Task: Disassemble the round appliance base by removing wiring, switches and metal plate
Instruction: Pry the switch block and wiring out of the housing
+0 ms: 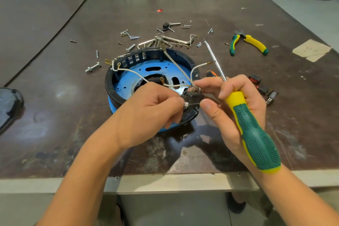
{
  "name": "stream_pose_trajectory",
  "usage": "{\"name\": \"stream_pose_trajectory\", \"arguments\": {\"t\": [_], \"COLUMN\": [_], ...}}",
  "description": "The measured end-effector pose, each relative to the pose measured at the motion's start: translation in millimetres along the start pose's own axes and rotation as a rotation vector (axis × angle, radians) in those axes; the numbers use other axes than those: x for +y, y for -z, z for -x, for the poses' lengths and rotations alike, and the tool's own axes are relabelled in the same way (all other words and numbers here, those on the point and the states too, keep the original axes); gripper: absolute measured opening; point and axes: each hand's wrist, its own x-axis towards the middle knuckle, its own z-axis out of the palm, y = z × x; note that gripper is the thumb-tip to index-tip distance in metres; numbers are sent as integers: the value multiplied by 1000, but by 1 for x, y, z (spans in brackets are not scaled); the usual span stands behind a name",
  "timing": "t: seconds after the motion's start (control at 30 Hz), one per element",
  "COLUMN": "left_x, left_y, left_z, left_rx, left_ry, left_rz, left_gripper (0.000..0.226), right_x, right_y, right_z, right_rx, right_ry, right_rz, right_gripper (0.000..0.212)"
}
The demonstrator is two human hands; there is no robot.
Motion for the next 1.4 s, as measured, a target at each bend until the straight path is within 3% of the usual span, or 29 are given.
{"name": "stream_pose_trajectory", "arguments": {"t": [0.37, 1.13, 1.27, 1.4], "left_x": [-3, -14, -15, -17], "left_y": [0, -1, 1, -1], "left_z": [-1, -3, -2, 0], "left_rx": [-24, 207, 217, 226], "left_ry": [50, -30, -58, -82], "left_rz": [134, 186, 93, -122], "left_gripper": [42, 31, 26, 1], "right_x": [0, 6, 10, 13], "right_y": [-2, 2, 7, 15], "right_z": [0, 0, -2, -6], "right_rx": [-4, 23, 43, 49], "right_ry": [22, 26, 9, -4], "right_rz": [-73, -23, -18, 18], "right_gripper": [27, 33, 32, 30]}}
